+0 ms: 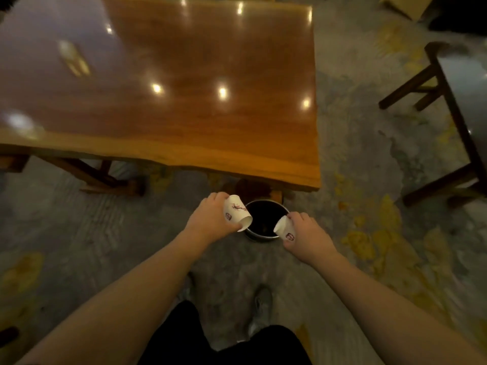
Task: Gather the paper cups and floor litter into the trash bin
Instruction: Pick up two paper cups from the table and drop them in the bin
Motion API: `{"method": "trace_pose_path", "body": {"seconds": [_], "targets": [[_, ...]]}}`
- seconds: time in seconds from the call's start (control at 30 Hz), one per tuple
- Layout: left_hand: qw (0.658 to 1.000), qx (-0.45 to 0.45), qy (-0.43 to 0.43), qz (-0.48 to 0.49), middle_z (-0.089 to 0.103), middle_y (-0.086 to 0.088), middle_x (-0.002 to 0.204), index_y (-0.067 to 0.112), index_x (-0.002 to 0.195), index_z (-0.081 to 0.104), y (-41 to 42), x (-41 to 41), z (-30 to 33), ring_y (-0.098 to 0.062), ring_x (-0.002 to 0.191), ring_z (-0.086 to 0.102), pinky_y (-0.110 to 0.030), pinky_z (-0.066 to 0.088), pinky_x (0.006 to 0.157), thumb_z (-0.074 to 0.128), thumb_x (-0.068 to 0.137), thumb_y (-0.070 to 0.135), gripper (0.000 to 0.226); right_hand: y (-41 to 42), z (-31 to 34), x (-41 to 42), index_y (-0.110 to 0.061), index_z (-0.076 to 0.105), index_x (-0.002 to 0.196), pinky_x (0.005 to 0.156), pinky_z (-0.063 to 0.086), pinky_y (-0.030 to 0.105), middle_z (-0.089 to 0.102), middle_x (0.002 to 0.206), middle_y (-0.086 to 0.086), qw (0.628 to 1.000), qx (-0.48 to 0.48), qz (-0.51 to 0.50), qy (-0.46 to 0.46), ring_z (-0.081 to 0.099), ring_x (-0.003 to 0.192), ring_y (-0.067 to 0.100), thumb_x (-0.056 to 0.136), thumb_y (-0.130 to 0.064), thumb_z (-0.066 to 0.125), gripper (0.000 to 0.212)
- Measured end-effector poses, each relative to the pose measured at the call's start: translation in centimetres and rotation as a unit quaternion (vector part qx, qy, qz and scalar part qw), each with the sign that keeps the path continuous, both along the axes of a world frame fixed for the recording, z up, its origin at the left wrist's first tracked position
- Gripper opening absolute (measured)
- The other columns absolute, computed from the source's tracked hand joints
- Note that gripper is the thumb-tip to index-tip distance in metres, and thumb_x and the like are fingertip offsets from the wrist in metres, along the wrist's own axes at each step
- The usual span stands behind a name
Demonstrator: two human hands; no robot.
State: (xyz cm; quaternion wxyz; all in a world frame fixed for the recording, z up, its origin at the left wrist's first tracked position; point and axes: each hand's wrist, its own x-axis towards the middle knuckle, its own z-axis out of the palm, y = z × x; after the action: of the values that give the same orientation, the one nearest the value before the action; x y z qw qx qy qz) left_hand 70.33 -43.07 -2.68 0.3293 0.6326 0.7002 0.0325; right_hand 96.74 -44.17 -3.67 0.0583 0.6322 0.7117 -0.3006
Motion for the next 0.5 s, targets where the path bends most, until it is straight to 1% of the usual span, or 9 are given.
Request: {"method": "trace_pose_path", "body": {"seconds": [0.13,0.2,0.3,0.37,0.43,0.5], "targets": [[0.999,-0.041,-0.001,-0.017,0.047,0.002,0.130,0.025,0.135,0.042,2.4,2.4,-5.6,-0.022,0.119,0.047,-0.041,0.046,0.095,0.079,0.062,0.059,0.088,1.3,-4.7,1.7,-0.021,0.043,0.138,0.088,0.049,0.042,0.051,0.126,0.006,0.999,-0.045,-0.028,-0.009,0.050,0.116,0.027,0.078,-0.038,0.071,0.068],[0.998,-0.052,0.006,-0.026,0.048,-0.002,0.130,0.022,0.134,0.043,3.8,3.5,-9.5,-0.025,0.119,0.048,-0.042,0.045,0.094,0.079,0.063,0.058,0.088,2.4,-8.0,2.1,-0.019,0.043,0.137,0.087,0.049,0.043,0.052,0.126,0.008,0.998,-0.051,-0.040,-0.008,0.050,0.116,0.030,0.078,-0.037,0.071,0.068],[0.997,-0.064,0.002,-0.039,0.047,-0.007,0.134,0.019,0.135,0.042,5.6,4.8,-15.2,-0.030,0.121,0.047,-0.040,0.042,0.093,0.081,0.065,0.053,0.087,3.9,-12.9,2.1,-0.017,0.043,0.137,0.086,0.047,0.044,0.052,0.125,0.011,0.997,-0.058,-0.055,-0.003,0.051,0.115,0.033,0.078,-0.036,0.072,0.068],[0.997,-0.073,-0.001,-0.039,0.046,-0.008,0.135,0.018,0.135,0.042,6.6,5.4,-19.0,-0.031,0.122,0.046,-0.038,0.040,0.093,0.083,0.065,0.050,0.087,5.0,-16.2,2.0,-0.016,0.043,0.138,0.089,0.047,0.045,0.051,0.127,0.013,0.996,-0.064,-0.063,-0.001,0.050,0.117,0.035,0.078,-0.034,0.073,0.070],[0.997,-0.064,-0.016,-0.035,0.048,-0.008,0.134,0.017,0.134,0.043,7.3,5.8,-22.8,-0.030,0.120,0.047,-0.038,0.041,0.092,0.085,0.063,0.048,0.088,6.0,-19.5,1.9,-0.016,0.043,0.140,0.094,0.048,0.046,0.051,0.129,0.013,0.995,-0.068,-0.074,0.002,0.049,0.118,0.034,0.076,-0.033,0.076,0.074],[0.998,-0.050,-0.026,-0.033,0.050,-0.007,0.134,0.017,0.134,0.044,8.1,6.1,-26.6,-0.030,0.120,0.049,-0.038,0.042,0.090,0.086,0.061,0.047,0.089,6.9,-22.8,2.0,-0.018,0.043,0.141,0.095,0.048,0.047,0.051,0.131,0.012,0.994,-0.067,-0.081,-0.007,0.049,0.119,0.034,0.075,-0.034,0.077,0.075]]}}
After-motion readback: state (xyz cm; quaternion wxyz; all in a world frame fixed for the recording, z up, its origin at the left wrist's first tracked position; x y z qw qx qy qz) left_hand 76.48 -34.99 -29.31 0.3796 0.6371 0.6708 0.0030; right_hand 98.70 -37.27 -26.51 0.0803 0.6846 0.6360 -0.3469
